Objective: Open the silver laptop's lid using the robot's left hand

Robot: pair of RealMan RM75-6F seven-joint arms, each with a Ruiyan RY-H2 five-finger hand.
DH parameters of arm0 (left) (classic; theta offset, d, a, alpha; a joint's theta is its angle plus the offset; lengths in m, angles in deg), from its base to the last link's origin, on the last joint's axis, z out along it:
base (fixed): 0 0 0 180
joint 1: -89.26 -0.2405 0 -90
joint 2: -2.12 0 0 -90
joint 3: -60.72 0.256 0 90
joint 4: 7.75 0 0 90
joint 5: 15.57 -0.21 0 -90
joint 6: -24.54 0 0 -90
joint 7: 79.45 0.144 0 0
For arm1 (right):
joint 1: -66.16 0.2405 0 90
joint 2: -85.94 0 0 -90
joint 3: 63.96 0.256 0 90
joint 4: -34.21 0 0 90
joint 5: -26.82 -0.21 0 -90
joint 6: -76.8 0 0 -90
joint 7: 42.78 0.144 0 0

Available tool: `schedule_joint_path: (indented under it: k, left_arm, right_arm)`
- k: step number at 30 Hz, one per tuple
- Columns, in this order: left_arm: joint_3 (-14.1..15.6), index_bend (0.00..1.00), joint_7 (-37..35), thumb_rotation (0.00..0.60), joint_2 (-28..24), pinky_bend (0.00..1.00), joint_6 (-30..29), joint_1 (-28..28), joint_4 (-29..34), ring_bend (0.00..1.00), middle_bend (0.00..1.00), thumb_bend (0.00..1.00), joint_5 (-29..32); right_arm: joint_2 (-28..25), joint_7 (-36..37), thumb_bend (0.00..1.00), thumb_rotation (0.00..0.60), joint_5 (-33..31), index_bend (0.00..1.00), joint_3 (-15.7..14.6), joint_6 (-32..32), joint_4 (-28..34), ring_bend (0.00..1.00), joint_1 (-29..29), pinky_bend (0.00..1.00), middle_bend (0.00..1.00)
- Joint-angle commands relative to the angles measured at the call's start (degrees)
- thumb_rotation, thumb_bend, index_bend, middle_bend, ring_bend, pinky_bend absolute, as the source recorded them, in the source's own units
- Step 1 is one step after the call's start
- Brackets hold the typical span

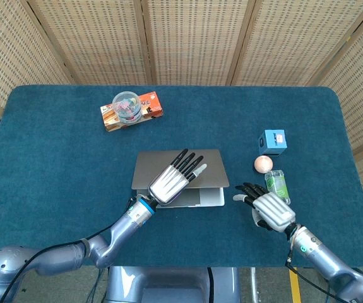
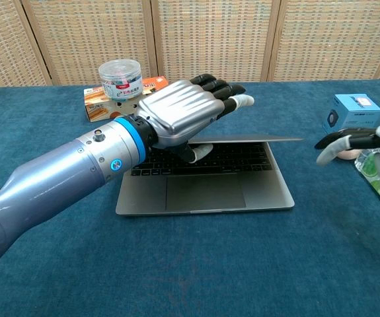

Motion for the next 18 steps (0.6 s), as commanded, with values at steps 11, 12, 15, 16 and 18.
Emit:
schedule_joint_path:
  k: [11, 12, 15, 16, 18]
  left_arm:
    - [0.24, 0.00, -0.03, 0.600, 0.13, 0.00, 0.01, 1.01, -0.47, 0.00, 0.00, 0.48, 1.92]
    - [0.29, 0.00, -0.10, 0.600, 0.14, 0.00, -0.07, 1.07, -0.64, 0.00, 0.00, 0.48, 1.97]
    - [0.40, 0.00, -0.60, 0.600, 0.07, 0.00, -0.24, 1.26, -1.05, 0.00, 0.00, 0.48, 2.20]
    - [0.42, 0.00, -0.82, 0.600, -0.05, 0.00, -0.28, 1.32, -1.07, 0.00, 0.00, 0.48, 2.23]
    - [0.60, 0.00, -1.12, 0.600, -0.38, 0.00, -0.41, 1.42, -0.94, 0.00, 0.00, 0.48, 2.12]
  right_arm:
    - [7.50, -3.72, 1.00, 0.600, -6.10, 0.23, -0.42, 8.86, -3.15, 0.04, 5.62, 0.14, 0.13]
    - [7.95, -4.12, 1.00, 0.600, -6.74, 0.23, -0.31, 9.31, -3.12, 0.04, 5.88, 0.14, 0.13]
    - [9.24, -6.48, 1.00, 0.600, -8.39, 0.23, -0.13, 10.36, -3.07, 0.04, 6.59, 0.14, 0.13]
    - [9.82, -7.13, 1.00, 0.600, -9.04, 0.23, -0.04, 10.95, -3.05, 0.04, 6.91, 0.14, 0.13]
    - [10.44, -8.14, 1.00, 0.600, -10.39, 0.23, 0.18, 11.66, -2.95, 0.04, 7.30, 0.14, 0.13]
